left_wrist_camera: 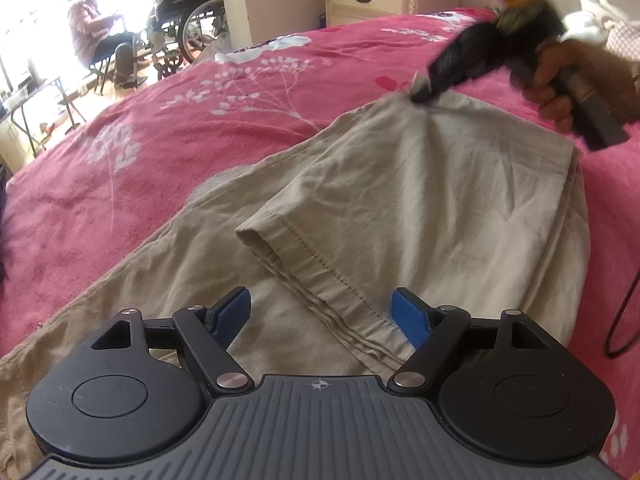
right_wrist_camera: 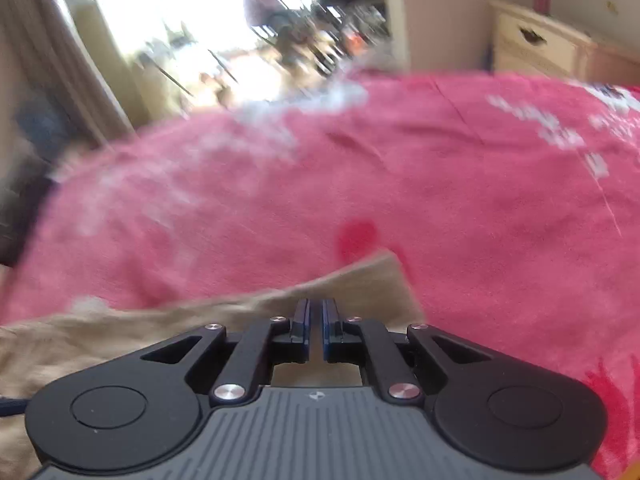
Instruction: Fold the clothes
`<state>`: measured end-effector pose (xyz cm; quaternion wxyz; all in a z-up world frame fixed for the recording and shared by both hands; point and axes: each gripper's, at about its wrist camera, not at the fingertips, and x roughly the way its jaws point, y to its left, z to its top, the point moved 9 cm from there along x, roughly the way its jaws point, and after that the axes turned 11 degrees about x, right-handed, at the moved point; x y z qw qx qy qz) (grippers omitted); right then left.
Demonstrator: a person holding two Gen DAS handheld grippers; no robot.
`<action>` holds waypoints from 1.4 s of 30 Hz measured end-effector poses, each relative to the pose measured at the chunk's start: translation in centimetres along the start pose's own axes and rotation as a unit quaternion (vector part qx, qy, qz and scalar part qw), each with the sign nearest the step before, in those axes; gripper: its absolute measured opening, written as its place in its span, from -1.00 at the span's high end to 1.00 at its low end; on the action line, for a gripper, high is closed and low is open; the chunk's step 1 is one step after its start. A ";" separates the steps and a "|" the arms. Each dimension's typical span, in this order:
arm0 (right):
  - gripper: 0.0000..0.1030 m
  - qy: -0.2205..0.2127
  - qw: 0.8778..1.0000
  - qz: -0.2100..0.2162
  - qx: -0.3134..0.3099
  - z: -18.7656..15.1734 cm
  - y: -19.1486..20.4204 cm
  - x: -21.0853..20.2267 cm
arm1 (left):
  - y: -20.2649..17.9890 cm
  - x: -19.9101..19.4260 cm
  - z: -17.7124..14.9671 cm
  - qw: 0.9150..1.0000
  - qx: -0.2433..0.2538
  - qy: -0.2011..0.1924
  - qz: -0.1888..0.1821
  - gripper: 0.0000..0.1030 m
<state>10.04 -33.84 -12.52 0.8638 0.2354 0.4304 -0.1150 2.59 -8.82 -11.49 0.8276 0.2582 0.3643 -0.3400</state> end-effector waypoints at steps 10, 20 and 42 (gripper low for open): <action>0.87 0.017 0.989 0.082 -0.123 -7.7 6.1 -8.5 | 3.8 0.3 -2.1 0.998 -0.052 0.016 0.026 -0.54; 0.72 0.034 0.969 0.103 -0.221 -13.6 10.2 -10.4 | 6.3 -2.2 -3.2 0.995 -0.098 0.012 0.032 -0.53; 0.28 0.002 0.889 0.165 -0.428 -22.3 16.7 -12.4 | 11.5 -10.8 -7.2 0.983 -0.127 0.037 0.127 -0.53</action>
